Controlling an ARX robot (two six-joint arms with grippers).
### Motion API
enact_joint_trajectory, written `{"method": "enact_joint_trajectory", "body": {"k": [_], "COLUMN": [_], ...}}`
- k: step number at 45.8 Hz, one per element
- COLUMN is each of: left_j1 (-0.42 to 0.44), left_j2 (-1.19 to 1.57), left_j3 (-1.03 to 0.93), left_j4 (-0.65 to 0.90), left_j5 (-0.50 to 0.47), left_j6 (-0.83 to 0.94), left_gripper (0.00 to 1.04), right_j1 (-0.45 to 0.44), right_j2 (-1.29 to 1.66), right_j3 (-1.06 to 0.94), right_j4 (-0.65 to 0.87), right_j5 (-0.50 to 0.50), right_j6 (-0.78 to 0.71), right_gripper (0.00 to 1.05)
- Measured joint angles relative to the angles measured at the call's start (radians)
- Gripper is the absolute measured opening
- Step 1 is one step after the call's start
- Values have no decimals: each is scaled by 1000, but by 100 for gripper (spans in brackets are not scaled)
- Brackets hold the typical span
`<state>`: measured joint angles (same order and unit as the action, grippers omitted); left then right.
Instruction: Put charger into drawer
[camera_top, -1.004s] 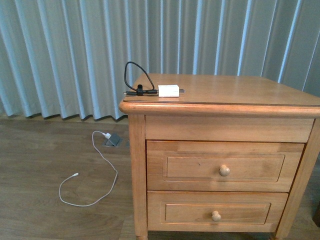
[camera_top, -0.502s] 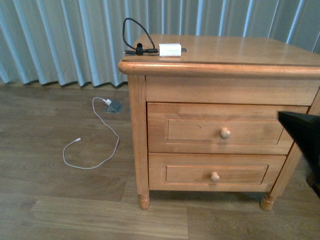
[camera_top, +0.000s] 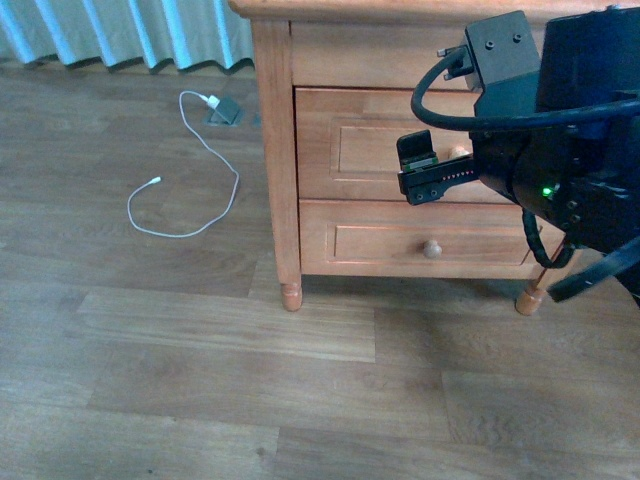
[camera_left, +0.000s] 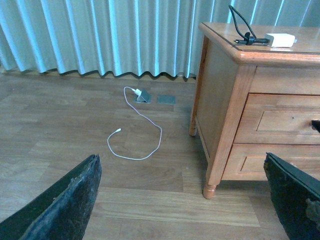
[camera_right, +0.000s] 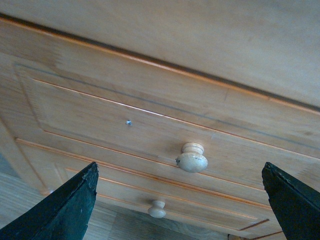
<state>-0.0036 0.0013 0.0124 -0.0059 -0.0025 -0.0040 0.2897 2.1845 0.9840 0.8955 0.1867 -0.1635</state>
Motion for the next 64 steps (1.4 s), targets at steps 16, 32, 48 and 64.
{"method": "enact_joint_trajectory", "body": {"k": [16, 32, 48, 64], "left_j1": [0, 0, 0, 0], "left_j2": [0, 0, 0, 0], "left_j3": [0, 0, 0, 0], "left_j4": [0, 0, 0, 0], "left_j5": [0, 0, 0, 0], "left_j6": [0, 0, 0, 0], "left_gripper": [99, 99, 99, 99], "right_j1": [-42, -25, -19, -16], "right_j2": [200, 217, 224, 224], "right_j3": [197, 224, 230, 235], "right_j4": [-21, -31, -34, -29], "right_j5": [44, 50, 58, 72], "right_j6": [4, 7, 5, -13], "right_gripper": [96, 96, 90, 28]}}
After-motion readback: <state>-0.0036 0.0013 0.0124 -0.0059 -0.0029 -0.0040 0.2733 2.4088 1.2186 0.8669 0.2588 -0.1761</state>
